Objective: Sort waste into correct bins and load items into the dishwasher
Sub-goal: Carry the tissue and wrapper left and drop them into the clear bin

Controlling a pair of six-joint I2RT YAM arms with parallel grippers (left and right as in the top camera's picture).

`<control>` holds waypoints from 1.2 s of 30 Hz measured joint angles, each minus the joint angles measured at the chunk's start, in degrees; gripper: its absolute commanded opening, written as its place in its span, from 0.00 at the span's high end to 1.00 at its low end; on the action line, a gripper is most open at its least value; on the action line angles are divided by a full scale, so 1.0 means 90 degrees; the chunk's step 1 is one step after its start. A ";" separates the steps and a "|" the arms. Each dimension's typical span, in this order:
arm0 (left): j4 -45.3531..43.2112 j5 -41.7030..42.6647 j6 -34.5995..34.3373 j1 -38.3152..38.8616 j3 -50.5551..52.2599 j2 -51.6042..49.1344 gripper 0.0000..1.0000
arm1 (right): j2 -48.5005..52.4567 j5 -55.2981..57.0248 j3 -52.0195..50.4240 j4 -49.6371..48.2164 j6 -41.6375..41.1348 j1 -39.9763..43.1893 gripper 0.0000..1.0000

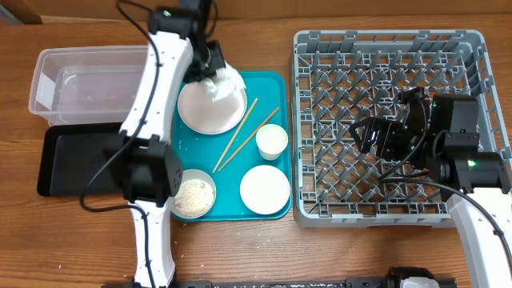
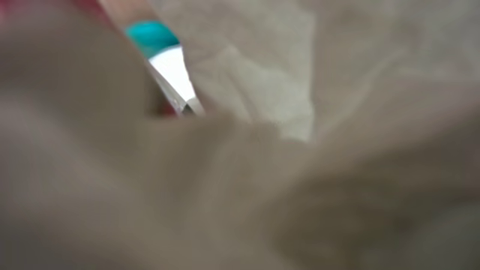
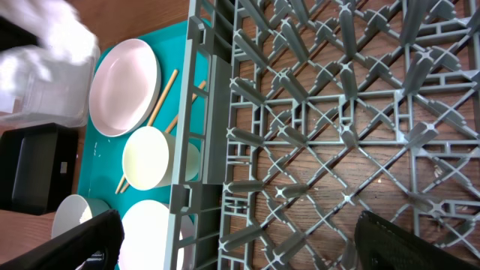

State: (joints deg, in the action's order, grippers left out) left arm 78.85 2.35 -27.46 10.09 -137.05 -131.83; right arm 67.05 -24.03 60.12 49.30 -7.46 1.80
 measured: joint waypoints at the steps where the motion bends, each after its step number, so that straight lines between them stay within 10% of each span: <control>1: 0.0107 -0.0010 0.0075 -0.0134 -0.0335 0.0121 0.96 | 0.0000 0.0000 0.0000 0.0002 0.0000 -0.0002 0.00; 16: -0.0384 -0.0534 0.0126 -0.2030 -0.0165 -0.0250 0.93 | 0.0000 -0.0002 0.0000 -0.0182 -0.0002 -0.0002 0.00; 23: -0.0070 -0.0724 0.0226 -0.2307 -0.0131 -0.0753 0.29 | 0.0000 -0.0002 0.0000 -0.0236 0.0000 -0.0002 0.00; 36: 0.1452 0.0226 0.1508 -0.2159 -0.1032 -0.0483 0.24 | 0.0000 0.0000 0.0000 -0.0236 -0.0005 0.0000 0.00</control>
State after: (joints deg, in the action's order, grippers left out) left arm 91.92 4.38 -13.89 -9.34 -146.34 -136.18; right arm 67.05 -24.03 60.12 47.18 -7.51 1.80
